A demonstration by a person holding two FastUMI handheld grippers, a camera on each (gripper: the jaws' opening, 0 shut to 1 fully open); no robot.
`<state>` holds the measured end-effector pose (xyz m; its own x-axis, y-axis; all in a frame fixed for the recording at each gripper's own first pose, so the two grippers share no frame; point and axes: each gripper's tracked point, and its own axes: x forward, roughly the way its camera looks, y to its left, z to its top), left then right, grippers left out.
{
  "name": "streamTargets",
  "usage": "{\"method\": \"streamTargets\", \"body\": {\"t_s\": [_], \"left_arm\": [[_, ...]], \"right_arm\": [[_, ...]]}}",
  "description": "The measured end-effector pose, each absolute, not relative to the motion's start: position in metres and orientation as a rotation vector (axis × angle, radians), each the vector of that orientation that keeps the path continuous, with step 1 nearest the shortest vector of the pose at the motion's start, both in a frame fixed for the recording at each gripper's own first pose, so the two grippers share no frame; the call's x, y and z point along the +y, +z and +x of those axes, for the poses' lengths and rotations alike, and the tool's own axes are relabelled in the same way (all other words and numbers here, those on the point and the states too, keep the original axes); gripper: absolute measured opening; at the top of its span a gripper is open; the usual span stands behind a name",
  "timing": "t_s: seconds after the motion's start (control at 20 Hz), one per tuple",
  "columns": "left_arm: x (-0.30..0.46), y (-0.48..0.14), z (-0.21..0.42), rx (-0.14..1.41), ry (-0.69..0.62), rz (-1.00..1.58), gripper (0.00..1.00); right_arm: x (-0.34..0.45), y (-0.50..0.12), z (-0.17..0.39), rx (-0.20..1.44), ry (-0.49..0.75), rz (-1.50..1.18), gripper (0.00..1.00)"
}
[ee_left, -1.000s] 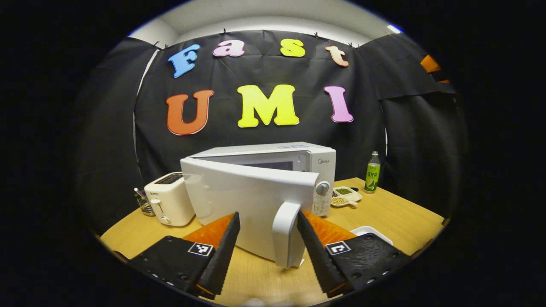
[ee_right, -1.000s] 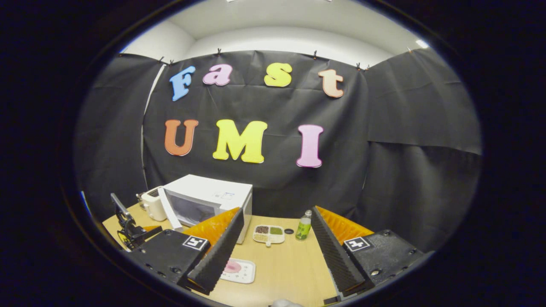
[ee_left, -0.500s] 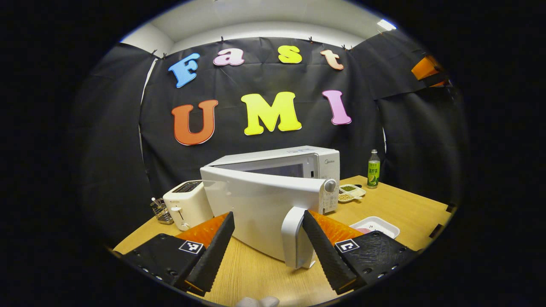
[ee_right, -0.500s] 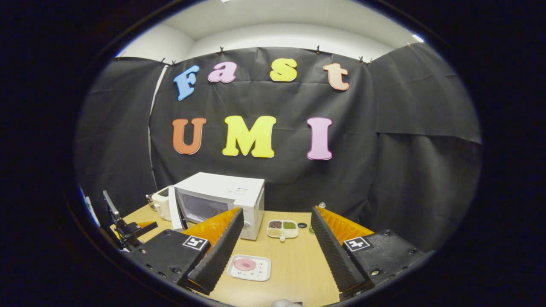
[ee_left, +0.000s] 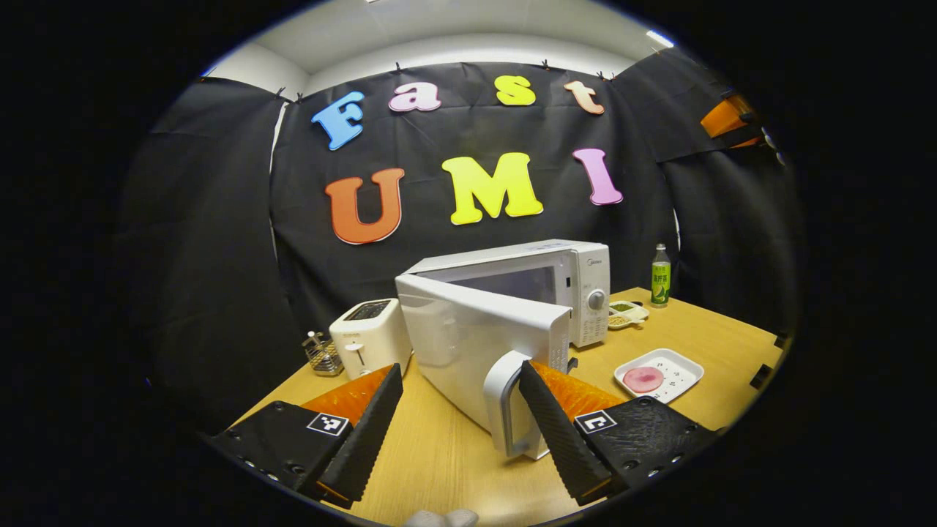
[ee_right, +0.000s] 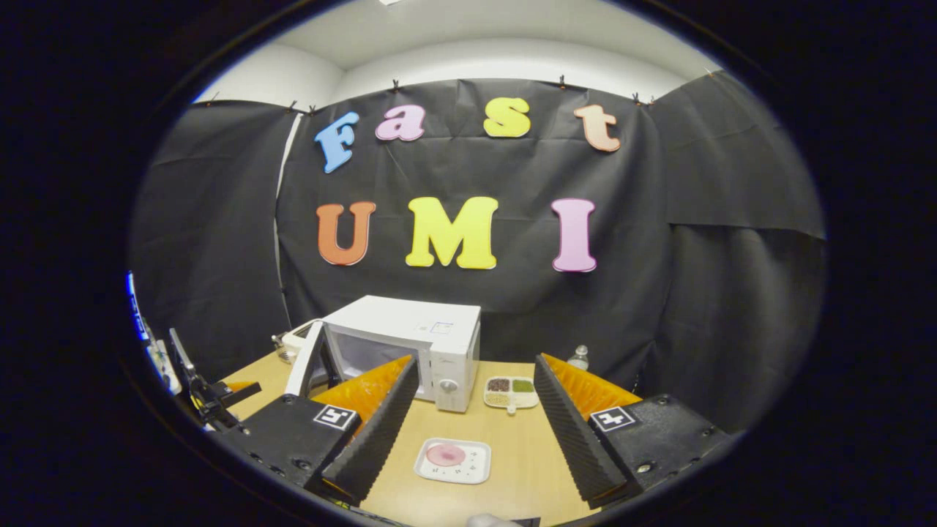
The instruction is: Open the microwave oven with the left hand, put the food in, and close the microwave oven.
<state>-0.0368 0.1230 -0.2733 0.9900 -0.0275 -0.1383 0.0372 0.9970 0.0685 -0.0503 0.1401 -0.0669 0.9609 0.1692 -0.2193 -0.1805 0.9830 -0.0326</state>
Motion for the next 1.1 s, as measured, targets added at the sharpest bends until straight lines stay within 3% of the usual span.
{"method": "streamTargets", "body": {"t_s": [0.1, 0.2, 0.4, 0.45, 0.5, 0.55, 0.6, 0.65, 0.7, 0.75, 0.8, 0.85, 1.1], "left_arm": [[0.144, -0.277, -0.048, 0.159, 0.007, 0.06, 0.96], [0.166, -0.279, -0.057, 0.173, 0.057, 0.059, 0.96], [0.207, -0.283, -0.069, 0.191, 0.138, 0.089, 0.96], [0.216, -0.283, -0.07, 0.192, 0.15, 0.102, 0.96], [0.226, -0.285, -0.071, 0.196, 0.168, 0.111, 0.88], [0.235, -0.286, -0.071, 0.201, 0.183, 0.109, 0.96], [0.245, -0.287, -0.072, 0.206, 0.201, 0.106, 0.95], [0.254, -0.288, -0.074, 0.21, 0.223, 0.105, 0.85], [0.266, -0.291, -0.074, 0.216, 0.248, 0.104, 0.93], [0.276, -0.292, -0.073, 0.222, 0.271, 0.102, 0.93], [0.285, -0.293, -0.073, 0.227, 0.29, 0.102, 0.93], [0.293, -0.295, -0.073, 0.231, 0.305, 0.108, 0.93], [0.307, -0.293, -0.074, 0.23, 0.338, 0.122, 0.94]], "right_arm": [[0.148, -0.074, -0.048, 0.227, 0.194, -0.054, 1.0], [0.153, -0.082, -0.045, 0.239, 0.206, -0.06, 0.96], [0.16, -0.094, -0.04, 0.264, 0.217, -0.045, 1.0], [0.162, -0.095, -0.039, 0.266, 0.219, -0.042, 0.96], [0.162, -0.098, -0.036, 0.268, 0.218, -0.042, 0.96], [0.163, -0.1, -0.035, 0.271, 0.218, -0.04, 0.96], [0.163, -0.101, -0.034, 0.273, 0.216, -0.038, 0.96], [0.163, -0.104, -0.032, 0.277, 0.217, -0.036, 0.96], [0.162, -0.105, -0.031, 0.28, 0.215, -0.037, 1.0], [0.163, -0.108, -0.03, 0.285, 0.213, -0.039, 0.96], [0.163, -0.11, -0.028, 0.285, 0.212, -0.04, 1.0], [0.163, -0.112, -0.027, 0.288, 0.209, -0.041, 0.96], [0.16, -0.128, -0.019, 0.31, 0.204, -0.034, 1.0]]}}
